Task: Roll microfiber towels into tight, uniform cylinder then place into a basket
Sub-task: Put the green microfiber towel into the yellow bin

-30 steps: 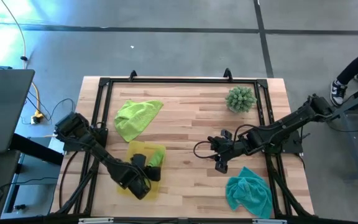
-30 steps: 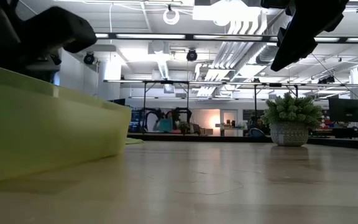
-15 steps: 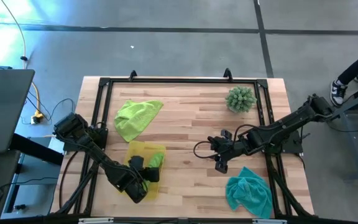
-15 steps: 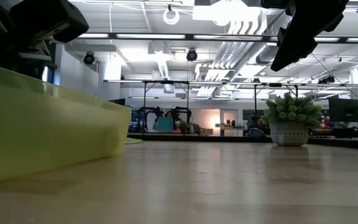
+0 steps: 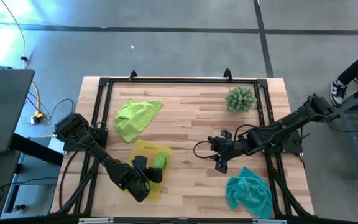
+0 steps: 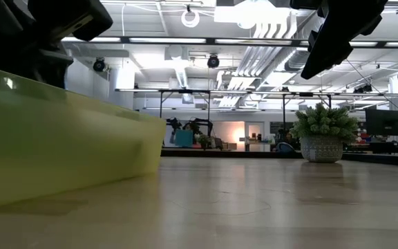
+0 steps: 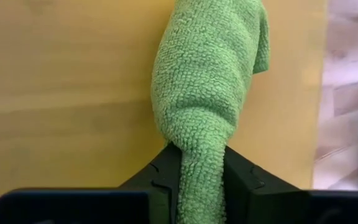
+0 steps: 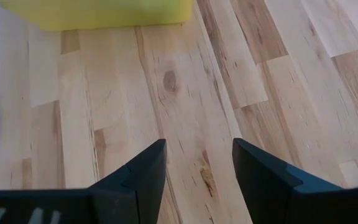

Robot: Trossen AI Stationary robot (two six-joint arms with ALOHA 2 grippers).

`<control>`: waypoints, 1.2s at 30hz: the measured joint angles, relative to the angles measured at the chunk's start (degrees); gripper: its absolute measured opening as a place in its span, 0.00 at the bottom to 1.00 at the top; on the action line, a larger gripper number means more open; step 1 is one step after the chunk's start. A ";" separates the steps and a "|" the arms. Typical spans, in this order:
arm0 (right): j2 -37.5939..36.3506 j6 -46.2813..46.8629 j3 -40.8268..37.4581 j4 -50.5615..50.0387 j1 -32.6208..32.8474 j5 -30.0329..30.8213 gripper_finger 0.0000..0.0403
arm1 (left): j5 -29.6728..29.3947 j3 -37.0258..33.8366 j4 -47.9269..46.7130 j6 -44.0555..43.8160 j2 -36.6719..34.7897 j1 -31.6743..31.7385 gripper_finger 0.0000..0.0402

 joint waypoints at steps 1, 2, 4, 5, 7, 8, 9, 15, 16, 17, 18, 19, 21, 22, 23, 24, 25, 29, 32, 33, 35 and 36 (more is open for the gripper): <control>0.00 0.00 0.00 0.00 0.00 0.00 0.44 | -0.56 0.00 -0.02 0.25 0.00 0.00 0.17; 0.00 0.00 0.00 0.00 0.00 0.00 0.44 | -0.73 0.00 0.02 0.97 0.00 0.00 0.17; 0.00 0.00 0.00 0.00 0.00 0.00 0.44 | -0.74 0.00 0.43 2.32 0.00 0.00 0.18; 0.00 0.00 0.00 0.00 0.00 0.00 0.44 | -0.76 0.00 0.71 2.75 0.00 0.00 0.18; 0.00 0.00 0.00 0.00 0.00 0.00 0.44 | -0.69 0.00 0.73 3.04 0.00 0.00 0.18; 0.00 0.00 0.00 0.00 0.00 0.00 0.44 | -0.52 0.00 0.72 3.10 0.00 0.00 0.18; 0.00 0.00 0.00 0.00 0.00 0.00 0.44 | -0.47 0.00 0.73 3.15 0.00 0.00 0.18; 0.00 0.00 0.00 0.00 0.00 0.00 0.44 | 0.79 0.00 -0.85 1.61 0.00 0.02 0.18; 0.00 0.00 0.00 0.00 0.00 0.00 0.44 | 1.10 0.00 -1.10 1.42 0.00 0.02 0.18; 0.00 0.00 0.00 0.00 0.00 0.00 0.44 | 1.19 0.00 -1.03 1.40 0.00 0.02 0.18; 0.00 0.00 0.00 0.00 0.00 0.00 0.44 | 1.13 0.00 -0.99 1.38 0.00 0.02 0.18; 0.00 0.00 0.00 0.00 0.00 0.00 0.44 | 1.01 0.00 -0.79 1.38 0.00 0.06 0.18; 0.00 0.00 0.00 0.00 0.00 0.00 0.44 | 0.23 0.00 0.08 2.18 0.00 0.27 0.18; 0.00 0.00 0.00 0.02 0.00 0.00 0.44 | -0.15 0.00 0.43 2.66 0.00 0.28 0.18; 0.00 0.00 0.00 0.00 0.00 0.00 0.44 | -0.38 0.00 0.32 2.73 0.00 0.28 0.18; 0.00 0.00 0.00 0.00 0.00 0.00 0.44 | -0.43 0.00 0.10 2.61 0.00 0.31 0.18; 0.00 0.00 0.00 0.00 0.00 0.00 0.44 | -0.46 0.00 -0.09 2.21 0.00 0.33 0.18; 0.00 0.00 0.00 0.00 0.00 0.00 0.44 | -0.56 0.00 -0.19 -1.41 0.00 0.33 0.18; 0.00 0.00 0.00 0.00 0.00 0.02 0.44 | -0.56 0.00 -0.35 -1.04 0.00 0.33 0.18; 0.00 0.00 0.00 0.00 0.01 0.01 0.44 | -0.57 0.00 -0.35 -0.24 0.00 0.33 0.18; 0.00 0.00 0.00 0.01 0.01 0.02 0.44 | -0.62 0.00 -0.17 1.50 0.00 0.33 0.18; 0.00 0.00 0.00 0.00 0.00 0.00 0.44 | -0.59 0.00 -0.15 2.57 0.00 0.33 0.18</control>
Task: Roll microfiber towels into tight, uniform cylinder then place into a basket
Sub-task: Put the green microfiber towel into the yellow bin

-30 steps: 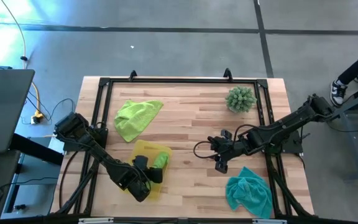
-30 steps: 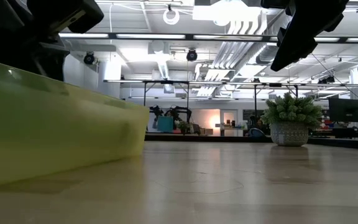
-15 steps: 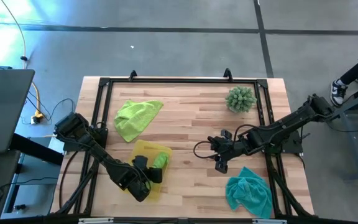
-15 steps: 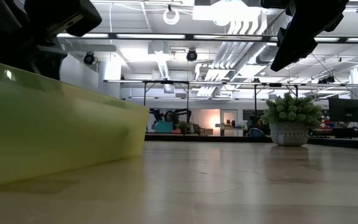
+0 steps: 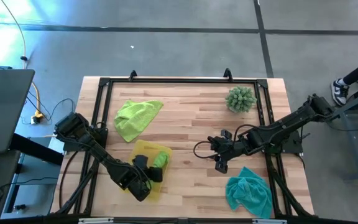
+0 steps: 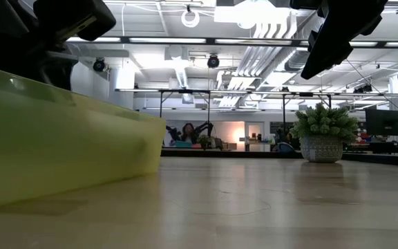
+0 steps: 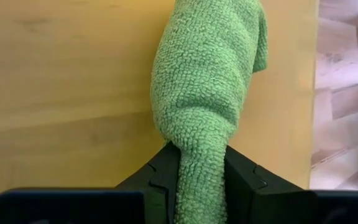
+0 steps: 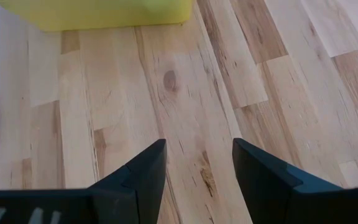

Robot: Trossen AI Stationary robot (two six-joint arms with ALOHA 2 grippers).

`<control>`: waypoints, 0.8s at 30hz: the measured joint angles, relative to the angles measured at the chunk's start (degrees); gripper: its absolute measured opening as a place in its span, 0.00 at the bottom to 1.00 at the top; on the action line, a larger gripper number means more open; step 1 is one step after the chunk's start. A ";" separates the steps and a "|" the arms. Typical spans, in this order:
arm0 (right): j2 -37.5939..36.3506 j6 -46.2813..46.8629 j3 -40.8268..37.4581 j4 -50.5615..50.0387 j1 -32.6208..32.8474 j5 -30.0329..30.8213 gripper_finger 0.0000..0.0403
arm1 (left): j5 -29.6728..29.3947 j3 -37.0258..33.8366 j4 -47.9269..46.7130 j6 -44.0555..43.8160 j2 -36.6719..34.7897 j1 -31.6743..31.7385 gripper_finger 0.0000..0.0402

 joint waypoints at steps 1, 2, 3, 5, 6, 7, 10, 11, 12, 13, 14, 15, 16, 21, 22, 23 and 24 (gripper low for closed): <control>0.00 0.00 0.00 0.00 0.00 0.00 0.44 | 0.03 0.00 0.05 0.85 0.00 0.00 0.18; 0.00 0.00 0.00 0.00 0.00 0.00 0.44 | 0.03 0.00 0.14 1.65 0.00 0.00 0.18; 0.00 0.00 0.00 0.00 0.00 0.00 0.44 | 0.01 0.00 0.22 2.26 0.00 0.00 0.18; 0.00 0.00 0.00 0.00 0.00 0.01 0.44 | -0.09 0.00 0.49 4.49 0.00 0.00 0.18; 0.00 0.00 0.00 0.00 0.00 0.01 0.44 | -0.25 0.00 0.63 5.96 0.00 0.00 0.18; 0.00 0.00 0.00 0.00 0.00 0.01 0.44 | -0.30 0.00 0.72 7.38 0.00 0.00 0.18; 0.00 0.00 0.00 0.00 0.02 0.00 0.44 | -0.41 0.00 1.88 10.57 0.00 0.00 0.18; 0.00 0.00 0.00 0.00 0.00 0.00 0.44 | -0.39 0.00 2.43 10.97 0.00 0.00 0.18; 0.00 0.00 0.00 0.01 0.00 0.00 0.44 | -0.36 0.00 2.68 11.43 0.00 0.00 0.18; 0.00 0.00 0.00 0.00 0.00 0.00 0.44 | -0.36 0.00 3.11 11.76 0.00 0.00 0.18; 0.00 0.00 0.00 0.00 0.00 0.00 0.44 | -0.40 0.00 3.75 12.01 0.00 0.00 0.18; 0.00 0.00 0.00 0.00 0.00 0.01 0.44 | -0.53 0.00 4.41 12.04 0.00 0.00 0.18; 0.00 0.00 0.00 0.00 0.01 0.01 0.44 | -0.76 0.00 4.88 12.14 0.00 0.00 0.18; 0.02 0.00 0.00 0.02 0.02 0.00 0.44 | -0.53 0.00 6.33 13.18 0.00 0.00 0.19; 0.00 0.00 0.00 0.01 0.00 0.00 0.44 | 0.06 0.00 6.19 12.97 0.00 0.00 0.19; 0.01 0.00 0.00 0.00 0.00 0.01 0.44 | 0.14 0.00 6.16 12.63 0.00 0.00 0.21; 0.01 0.00 0.00 0.01 0.00 0.01 0.44 | -0.02 0.00 6.16 12.38 0.00 0.00 0.23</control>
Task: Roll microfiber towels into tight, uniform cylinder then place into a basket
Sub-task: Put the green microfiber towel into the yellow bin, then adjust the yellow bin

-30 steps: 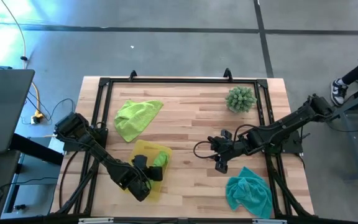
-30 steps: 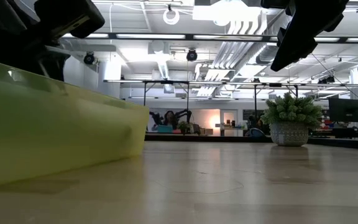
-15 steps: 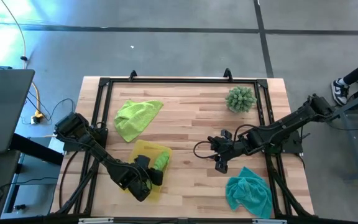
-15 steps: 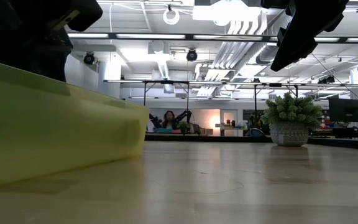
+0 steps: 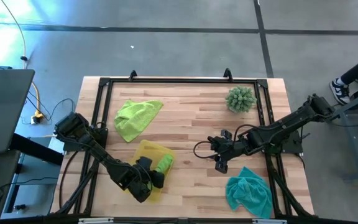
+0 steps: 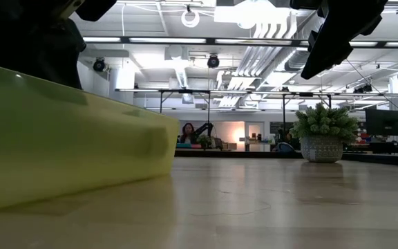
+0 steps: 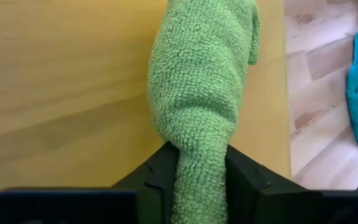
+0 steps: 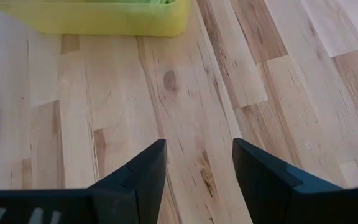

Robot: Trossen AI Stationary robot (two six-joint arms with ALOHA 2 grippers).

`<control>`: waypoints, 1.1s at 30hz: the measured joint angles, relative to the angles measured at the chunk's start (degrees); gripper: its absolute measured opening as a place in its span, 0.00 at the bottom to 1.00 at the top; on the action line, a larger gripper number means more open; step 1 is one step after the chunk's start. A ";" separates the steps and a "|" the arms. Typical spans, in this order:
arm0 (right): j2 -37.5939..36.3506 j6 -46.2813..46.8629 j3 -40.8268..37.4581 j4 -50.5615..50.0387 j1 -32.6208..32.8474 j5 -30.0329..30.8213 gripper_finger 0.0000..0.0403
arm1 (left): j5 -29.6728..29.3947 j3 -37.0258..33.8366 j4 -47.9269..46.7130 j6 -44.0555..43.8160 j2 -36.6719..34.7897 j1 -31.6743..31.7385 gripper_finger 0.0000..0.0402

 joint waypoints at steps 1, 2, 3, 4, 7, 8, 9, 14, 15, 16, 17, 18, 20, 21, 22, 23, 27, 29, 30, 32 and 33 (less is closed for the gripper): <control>0.00 0.00 0.00 -0.01 0.00 -0.01 0.44 | -0.17 0.00 -0.03 0.00 0.00 0.00 0.25; 0.00 0.00 0.00 -0.01 0.01 -0.01 0.44 | -0.21 0.00 -0.04 0.03 0.00 0.00 0.28; 0.00 0.00 0.00 -0.01 0.00 -0.01 0.44 | -0.21 0.00 -0.02 0.03 0.00 0.00 0.31; 0.01 0.00 0.00 0.00 0.01 -0.01 0.44 | -0.21 0.00 0.02 -0.04 0.00 0.00 0.35; 0.01 0.00 0.00 0.00 0.01 -0.01 0.44 | -0.21 0.00 0.10 -0.16 0.00 0.00 0.47; 0.01 0.00 0.00 -0.01 0.00 -0.01 0.44 | -0.18 0.00 0.13 -0.16 0.00 0.00 0.51; 0.01 0.00 0.00 0.00 0.00 0.00 0.44 | -0.14 0.00 0.10 -0.15 0.00 0.00 0.55; 0.01 0.00 0.00 -0.01 0.01 -0.01 0.44 | 0.07 0.00 -0.97 -0.19 0.00 0.00 0.70; 0.01 0.00 0.00 -0.01 0.02 -0.01 0.44 | 0.03 0.00 -1.28 -0.16 0.00 0.00 0.72; 0.01 0.00 0.00 -0.01 0.02 -0.01 0.44 | -0.19 0.00 -1.60 -0.18 0.00 0.00 0.73; 0.01 0.00 0.00 -0.01 0.00 -0.01 0.44 | -0.82 0.00 -2.03 -0.13 -0.05 0.00 0.73; 0.01 0.00 0.00 0.00 0.00 0.00 0.44 | -1.51 0.00 -2.82 0.12 -0.44 0.00 0.74; 0.01 0.00 0.00 0.00 0.02 -0.01 0.44 | -2.71 0.00 -4.06 1.50 -1.94 0.00 0.74; 0.01 0.00 0.00 0.01 0.02 0.00 0.44 | -3.18 0.00 -4.54 2.42 -2.94 0.00 0.74; 0.01 0.00 0.00 0.01 0.00 -0.01 0.44 | -3.79 0.00 -5.35 3.79 -4.02 0.00 0.74; 0.01 0.00 0.00 0.01 0.02 0.00 0.44 | -4.50 0.00 -5.80 5.30 -5.14 0.07 0.74; 0.01 0.00 0.00 -0.01 0.02 -0.01 0.44 | -7.04 0.00 -6.66 14.01 -9.84 1.44 0.74; 0.01 0.00 0.00 0.00 0.02 -0.01 0.44 | -7.30 0.00 -5.07 20.43 -11.18 3.30 0.74; 0.02 0.00 0.00 -0.01 0.02 -0.01 0.44 | -7.19 0.00 -3.42 24.17 -11.38 4.35 0.74; 0.03 0.00 0.00 -0.01 0.01 -0.01 0.44 | -5.61 0.00 1.24 32.73 -11.35 6.88 0.74; 0.03 0.00 0.00 -0.01 0.02 -0.01 0.44 | -4.63 0.00 3.47 37.71 -11.30 8.13 0.74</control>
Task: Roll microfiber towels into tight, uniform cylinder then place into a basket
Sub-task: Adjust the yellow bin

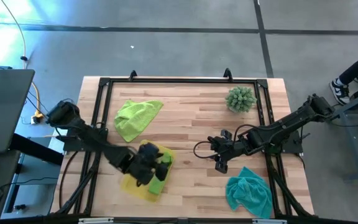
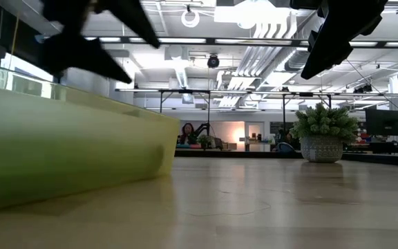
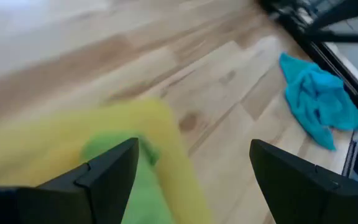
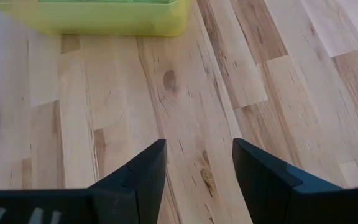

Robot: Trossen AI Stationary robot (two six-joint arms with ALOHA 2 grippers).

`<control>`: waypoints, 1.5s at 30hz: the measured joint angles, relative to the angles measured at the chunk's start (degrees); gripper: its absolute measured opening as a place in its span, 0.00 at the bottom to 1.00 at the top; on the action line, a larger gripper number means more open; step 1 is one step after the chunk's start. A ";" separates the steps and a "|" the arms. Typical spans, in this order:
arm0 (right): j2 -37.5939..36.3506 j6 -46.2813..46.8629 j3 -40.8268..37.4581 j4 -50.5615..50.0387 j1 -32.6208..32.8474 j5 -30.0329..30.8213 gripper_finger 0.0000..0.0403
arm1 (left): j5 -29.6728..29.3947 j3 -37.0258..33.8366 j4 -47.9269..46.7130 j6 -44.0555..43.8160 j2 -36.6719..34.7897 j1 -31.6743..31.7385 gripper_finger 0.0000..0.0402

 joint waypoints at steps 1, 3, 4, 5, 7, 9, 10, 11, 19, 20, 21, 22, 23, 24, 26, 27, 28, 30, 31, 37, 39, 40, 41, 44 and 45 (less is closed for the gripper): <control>0.00 0.00 0.00 0.00 0.00 0.00 0.44 | 1.04 0.02 3.03 4.95 0.41 1.33 0.74; 0.00 0.00 0.00 0.02 -0.02 0.00 0.44 | 3.83 0.12 8.86 15.60 1.81 3.97 0.74; 0.00 0.00 0.00 0.00 0.00 0.02 0.44 | 5.07 0.00 10.83 20.63 2.40 5.07 0.73; 0.00 0.00 0.00 -0.04 0.00 0.00 0.44 | 6.35 -0.02 13.52 25.20 3.10 6.20 0.73; 0.00 0.00 0.00 -0.03 -0.02 0.00 0.44 | 9.86 0.13 17.53 32.90 4.57 8.41 0.72; 0.00 0.00 0.00 -0.02 0.00 0.00 0.44 | 13.60 0.04 18.26 37.85 5.73 9.87 0.71; 0.00 0.00 0.00 -0.02 -0.01 0.00 0.44 | 15.60 0.04 18.70 39.30 6.41 10.55 0.71; 0.00 0.00 0.00 0.00 -0.02 0.00 0.44 | 17.20 0.04 18.15 40.33 6.65 10.98 0.71; 0.00 0.00 0.02 0.02 0.00 0.02 0.44 | 19.37 0.04 7.60 52.40 6.21 10.80 0.68; 0.00 0.00 0.02 -0.02 -0.02 0.00 0.44 | 19.84 0.04 5.87 53.81 6.20 10.96 0.68; 0.00 0.00 0.02 0.00 0.00 0.00 0.44 | 20.55 0.05 4.92 54.43 6.26 11.22 0.68; 0.00 0.00 0.02 0.00 0.00 0.00 0.44 | 21.49 0.22 4.24 54.99 6.31 11.51 0.68; 0.00 0.00 0.02 0.00 0.00 0.01 0.44 | 22.23 0.23 3.50 54.90 6.29 11.77 0.68; 0.00 0.00 0.02 -0.01 0.00 0.01 0.44 | 22.61 0.28 2.89 54.59 6.26 11.93 0.68; 0.00 0.00 0.02 0.00 0.00 0.01 0.44 | 22.76 0.34 0.57 52.84 5.98 12.19 0.68; 0.00 0.00 0.02 0.00 0.00 0.00 0.44 | 22.76 0.37 -0.90 51.65 5.76 12.18 0.68; 0.00 0.00 0.02 0.00 0.00 0.01 0.44 | 22.79 0.39 -2.47 50.30 5.68 12.18 0.68; 0.00 0.00 0.02 0.00 0.00 0.00 0.44 | 23.38 0.40 -5.65 47.01 5.54 12.00 0.68; 0.00 0.00 0.02 0.00 -0.01 0.01 0.44 | 23.92 0.46 -6.90 45.12 5.25 11.84 0.68; 0.00 0.00 0.02 0.30 0.00 0.00 0.44 | 26.17 0.17 -17.55 36.20 2.21 8.68 0.68; 0.00 0.00 0.02 0.38 -0.01 0.01 0.44 | 26.88 -0.23 -22.24 33.17 1.37 7.20 0.68; 0.00 0.00 0.02 0.50 -0.02 0.02 0.44 | 27.07 -0.49 -24.26 31.58 1.09 6.46 0.68; 0.00 0.00 0.02 0.48 0.00 0.02 0.44 | 26.98 -0.51 -25.45 30.13 0.48 5.74 0.68; 0.00 0.00 0.02 0.49 -0.02 0.00 0.44 | 25.60 -0.15 -25.32 28.27 -1.80 4.27 0.68; 0.00 0.00 0.02 0.47 0.00 0.01 0.44 | 24.86 -0.20 -25.44 28.19 -2.38 3.94 0.68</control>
